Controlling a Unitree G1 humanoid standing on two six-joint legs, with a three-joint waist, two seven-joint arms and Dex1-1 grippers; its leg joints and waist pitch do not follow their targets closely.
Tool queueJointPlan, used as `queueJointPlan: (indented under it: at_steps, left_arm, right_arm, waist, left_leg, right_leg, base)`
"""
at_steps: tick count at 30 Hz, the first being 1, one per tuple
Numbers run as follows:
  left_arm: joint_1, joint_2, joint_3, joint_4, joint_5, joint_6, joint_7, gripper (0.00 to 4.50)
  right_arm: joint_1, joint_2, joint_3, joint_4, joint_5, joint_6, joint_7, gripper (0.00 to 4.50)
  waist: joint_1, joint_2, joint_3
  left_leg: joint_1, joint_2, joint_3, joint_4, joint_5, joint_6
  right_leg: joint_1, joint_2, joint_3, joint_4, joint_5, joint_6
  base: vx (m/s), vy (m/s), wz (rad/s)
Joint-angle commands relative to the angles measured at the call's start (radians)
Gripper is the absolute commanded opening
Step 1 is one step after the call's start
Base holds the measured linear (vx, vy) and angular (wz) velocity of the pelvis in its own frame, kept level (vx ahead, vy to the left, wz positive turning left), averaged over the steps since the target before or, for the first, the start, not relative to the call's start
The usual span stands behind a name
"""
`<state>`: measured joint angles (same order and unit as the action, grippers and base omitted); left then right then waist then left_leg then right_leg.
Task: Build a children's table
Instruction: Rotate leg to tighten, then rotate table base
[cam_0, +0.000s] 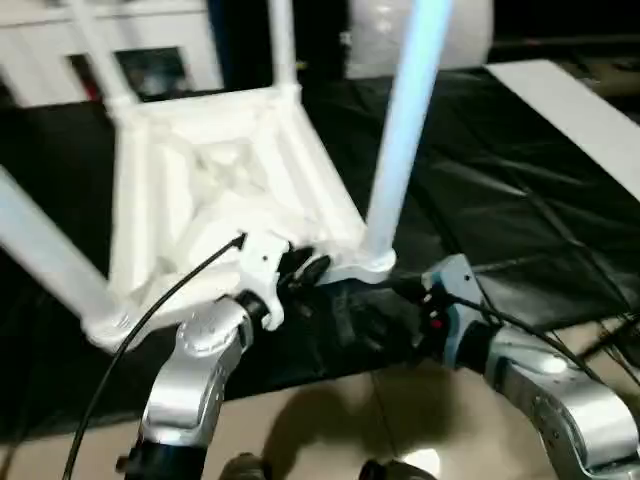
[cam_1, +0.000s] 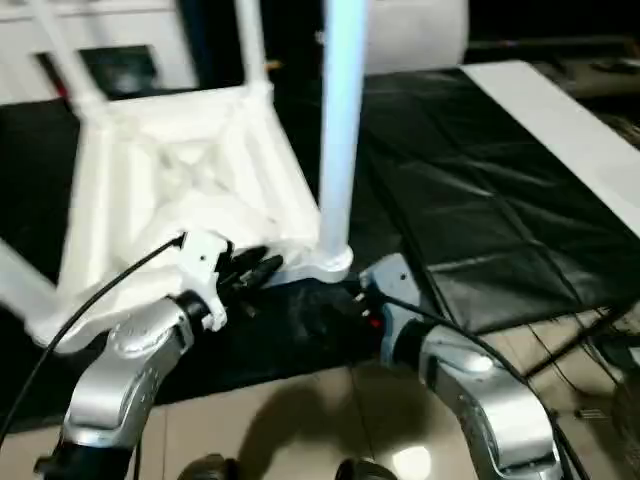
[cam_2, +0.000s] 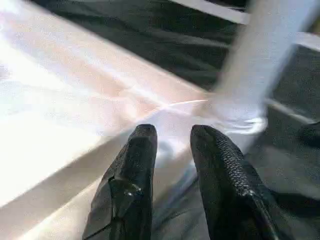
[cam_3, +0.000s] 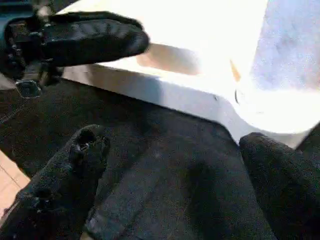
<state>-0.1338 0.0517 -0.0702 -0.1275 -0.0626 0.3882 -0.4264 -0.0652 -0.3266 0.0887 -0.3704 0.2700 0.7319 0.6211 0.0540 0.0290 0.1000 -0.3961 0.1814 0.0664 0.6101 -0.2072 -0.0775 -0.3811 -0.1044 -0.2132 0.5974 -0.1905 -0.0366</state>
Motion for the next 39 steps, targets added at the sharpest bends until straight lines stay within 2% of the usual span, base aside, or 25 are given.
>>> queueJointPlan:
  at_steps: [1,3,4,6,8,10,11,13,15,23,24,25,27,28,29,30,31,32,33,34,35,36,37,38,39]
  left_arm:
    - [0.038,0.010,0.026,-0.045,0.041,-0.002,0.068,1.36]
    - [0.043,0.008,0.027,-0.055,0.045,0.005,0.074,1.55]
    - [0.079,0.010,0.040,-0.106,0.009,0.000,0.051,1.72]
    - [0.094,0.015,0.040,-0.127,-0.009,0.000,0.035,1.75]
    - [0.122,0.030,0.030,-0.158,-0.040,0.015,0.010,2.02]
    - [0.134,0.042,0.020,-0.169,-0.048,0.024,0.003,2.16]
    - [0.134,0.046,0.018,-0.170,-0.047,0.025,0.003,2.18]
    - [0.130,0.059,0.027,-0.174,-0.054,0.023,-0.008,2.58]
    - [0.128,0.064,0.033,-0.181,-0.069,0.030,-0.022,2.62]
    - [0.115,0.028,0.068,-0.198,-0.058,0.063,0.091,3.15]
    - [0.113,0.046,0.049,-0.202,-0.043,0.066,0.079,3.28]
    - [0.112,0.065,0.029,-0.202,-0.020,0.089,0.078,3.40]
    - [0.117,0.067,0.026,-0.201,-0.008,0.117,0.091,3.44]
    - [0.126,0.051,0.041,-0.202,-0.034,0.113,0.094,3.48]
    - [0.126,0.050,0.042,-0.202,-0.036,0.113,0.094,3.58]
    - [0.132,0.042,0.052,-0.200,-0.042,0.096,0.106,3.73]
    - [0.134,0.047,0.047,-0.202,-0.038,0.087,0.107,3.84]
    - [0.137,0.057,0.039,-0.206,-0.020,0.092,0.117,3.87]
    - [0.139,0.065,0.033,-0.209,-0.010,0.097,0.125,3.88]
    - [0.142,0.059,0.039,-0.209,-0.021,0.096,0.128,3.88]
    - [0.143,0.057,0.041,-0.210,-0.027,0.097,0.129,4.22]
    - [0.144,0.058,0.043,-0.214,-0.037,0.096,0.123,4.22]
    - [0.144,0.060,0.042,-0.218,-0.037,0.097,0.120,4.22]
    - [0.148,0.063,0.041,-0.224,-0.041,0.094,0.112,4.25]
    - [0.156,0.066,0.036,-0.237,-0.055,0.094,0.093,4.29]
  right_arm:
    - [-0.033,0.000,-0.004,0.015,0.017,-0.022,0.013,4.50]
    - [-0.035,0.000,-0.005,0.017,0.018,-0.026,0.016,4.50]
    - [-0.040,-0.020,0.008,0.021,0.030,-0.054,0.063,4.50]
    - [-0.044,-0.029,0.014,0.024,0.034,-0.065,0.080,4.50]
    - [-0.067,-0.036,0.019,0.047,0.035,-0.089,0.098,4.50]
    - [-0.092,-0.035,0.019,0.070,0.039,-0.105,0.107,4.50]
    - [-0.099,-0.034,0.019,0.076,0.042,-0.109,0.111,4.50]
    - [-0.121,-0.033,0.025,0.085,0.044,-0.110,0.120,4.50]
    - [-0.134,-0.030,0.026,0.097,0.041,-0.119,0.121,4.50]
    - [-0.149,-0.021,0.041,0.117,0.016,-0.103,0.065,4.50]
    - [-0.139,-0.013,0.052,0.102,0.016,-0.094,0.055,4.50]
    - [-0.126,-0.004,0.061,0.092,0.018,-0.090,0.048,4.50]
    - [-0.115,-0.002,0.068,0.090,0.016,-0.095,0.048,4.50]
    - [-0.109,-0.002,0.069,0.089,0.016,-0.097,0.047,4.50]
    - [-0.108,-0.002,0.069,0.089,0.016,-0.097,0.047,4.50]
    - [-0.097,0.005,0.059,0.085,0.034,-0.087,0.041,4.50]
    - [-0.092,0.008,0.052,0.083,0.043,-0.079,0.035,4.50]
    - [-0.089,0.004,0.056,0.081,0.043,-0.085,0.038,4.50]
    - [-0.088,0.000,0.060,0.079,0.041,-0.091,0.040,4.50]
    - [-0.087,-0.004,0.065,0.079,0.036,-0.100,0.044,4.50]
    - [-0.086,-0.005,0.066,0.079,0.035,-0.102,0.046,4.50]
    - [-0.087,-0.003,0.065,0.080,0.035,-0.106,0.048,4.50]
    - [-0.088,-0.002,0.064,0.081,0.037,-0.108,0.049,4.50]
    - [-0.087,-0.002,0.064,0.080,0.039,-0.111,0.051,4.50]
    - [-0.090,-0.003,0.063,0.081,0.041,-0.115,0.055,4.50]
  waist:
    - [0.033,-0.019,-0.052]
    - [0.027,-0.005,-0.056]
    - [0.009,0.004,-0.067]
    - [0.005,0.011,-0.070]
    - [-0.001,0.008,-0.069]
    - [-0.012,-0.002,-0.062]
    - [-0.014,-0.004,-0.061]
    - [-0.018,-0.010,-0.063]
    - [-0.023,-0.014,-0.065]
    - [-0.026,-0.020,-0.074]
    - [-0.026,-0.021,-0.072]
    - [-0.025,-0.007,-0.078]
    - [-0.043,0.019,-0.083]
    - [-0.062,0.020,-0.078]
    - [-0.061,0.014,-0.075]
    - [-0.056,0.006,-0.069]
    - [-0.051,-0.020,-0.068]
    - [-0.009,-0.037,-0.062]
    - [0.006,-0.047,-0.059]
    - [0.034,-0.045,-0.063]
    - [0.039,-0.047,-0.062]
    - [0.042,-0.036,-0.062]
    - [0.032,-0.022,-0.065]
    - [0.019,-0.007,-0.072]
    - [0.012,-0.007,-0.075]
  left_leg:
    - [-0.007,0.019,0.043,-0.034,-0.027,0.105]
    - [0.009,0.034,0.049,-0.066,-0.057,0.105]
    - [0.033,0.066,0.044,-0.085,-0.178,0.081]
    - [0.028,0.082,0.033,-0.100,-0.243,0.045]
    - [0.045,0.070,0.045,-0.105,-0.359,0.001]
    - [0.028,0.057,0.050,-0.110,-0.377,-0.003]
    - [0.033,0.052,0.054,-0.107,-0.399,-0.001]
    - [0.032,0.046,0.059,-0.102,-0.363,0.010]
    - [0.025,0.046,0.062,-0.101,-0.320,0.018]
    - [0.026,0.048,0.077,-0.092,-0.214,0.044]
    - [-0.016,0.035,0.046,-0.102,-0.183,0.099]
    - [-0.023,0.027,0.007,-0.094,-0.154,0.134]
    - [-0.005,0.060,-0.061,-0.100,-0.141,0.163]
    - [0.011,0.064,-0.109,-0.106,-0.100,0.249]
    - [0.008,0.051,-0.107,-0.099,-0.094,0.267]
    - [-0.009,0.032,-0.095,-0.092,-0.107,0.258]
    - [-0.005,0.035,-0.004,-0.050,-0.122,0.199]
    - [-0.013,0.006,0.043,-0.038,-0.115,0.123]
    - [-0.021,0.008,0.045,-0.026,-0.098,0.112]
    - [-0.014,0.020,0.042,-0.001,-0.058,0.122]
    - [-0.024,0.022,0.041,-0.003,-0.036,0.130]
    - [-0.023,0.030,0.045,-0.030,-0.001,0.131]
    - [-0.003,0.040,0.053,-0.070,-0.014,0.121]
    - [0.023,0.054,0.054,-0.083,-0.091,0.097]
    - [0.027,0.061,0.051,-0.086,-0.126,0.079]
  right_leg:
    - [0.080,-0.149,0.123,-0.152,-0.666,-0.051]
    - [0.067,-0.097,0.102,-0.134,-0.573,-0.077]
    - [0.047,-0.048,0.095,-0.103,-0.383,-0.094]
    - [0.053,-0.036,0.103,-0.087,-0.282,-0.096]
    - [0.042,-0.038,0.132,-0.093,-0.259,-0.113]
    - [0.048,-0.043,0.139,-0.092,-0.318,-0.107]
    - [0.043,-0.046,0.143,-0.102,-0.397,-0.085]
    - [0.040,-0.051,0.149,-0.109,-0.448,-0.064]
    - [0.041,-0.051,0.151,-0.108,-0.445,-0.056]
    - [0.036,-0.042,0.155,-0.099,-0.354,-0.092]
    - [0.066,-0.052,0.125,-0.080,-0.322,-0.102]
    - [0.071,-0.047,0.087,-0.072,-0.261,-0.111]
    - [0.061,-0.008,0.064,-0.039,-0.129,-0.155]
    - [0.050,0.013,0.074,-0.007,-0.097,-0.202]
    - [0.047,0.002,0.086,-0.013,-0.094,-0.226]
    - [0.053,-0.019,0.096,-0.027,-0.095,-0.250]
    - [0.050,-0.074,0.150,-0.078,-0.124,-0.235]
    - [0.071,-0.115,0.164,-0.109,-0.361,-0.141]
    - [0.081,-0.141,0.179,-0.121,-0.498,-0.084]
    - [0.076,-0.186,0.220,-0.137,-0.629,-0.040]
    - [0.080,-0.180,0.221,-0.132,-0.637,-0.045]
    - [0.078,-0.147,0.200,-0.122,-0.587,-0.081]
    - [0.061,-0.076,0.164,-0.098,-0.472,-0.117]
    - [0.039,-0.029,0.149,-0.076,-0.359,-0.135]
    - [0.037,-0.020,0.151,-0.067,-0.302,-0.139]
  base:
    - [0.000,0.000,0.00]
    - [-0.013,0.051,-0.10]
    - [-0.006,0.067,-0.03]
    - [-0.005,0.070,-0.04]
    - [-0.012,0.067,-0.02]
    - [-0.025,0.051,-0.07]
    - [0.000,0.000,0.00]
    - [0.000,0.000,0.00]
    - [0.000,0.000,0.00]
    - [0.000,0.000,0.00]
    - [0.020,-0.026,0.24]
    - [0.020,-0.026,0.24]
    - [0.045,-0.062,0.49]
    - [0.053,-0.069,0.50]
    - [0.035,-0.083,0.55]
    - [0.033,-0.092,0.41]
    - [0.033,-0.092,0.41]
    - [0.022,-0.083,-0.04]
    - [0.000,0.000,0.00]
    - [0.000,0.000,0.00]
    - [0.000,0.000,0.00]
    - [0.000,0.000,0.00]
    - [0.000,0.000,0.00]
    - [-0.008,0.063,-0.06]
    - [-0.003,0.072,-0.03]
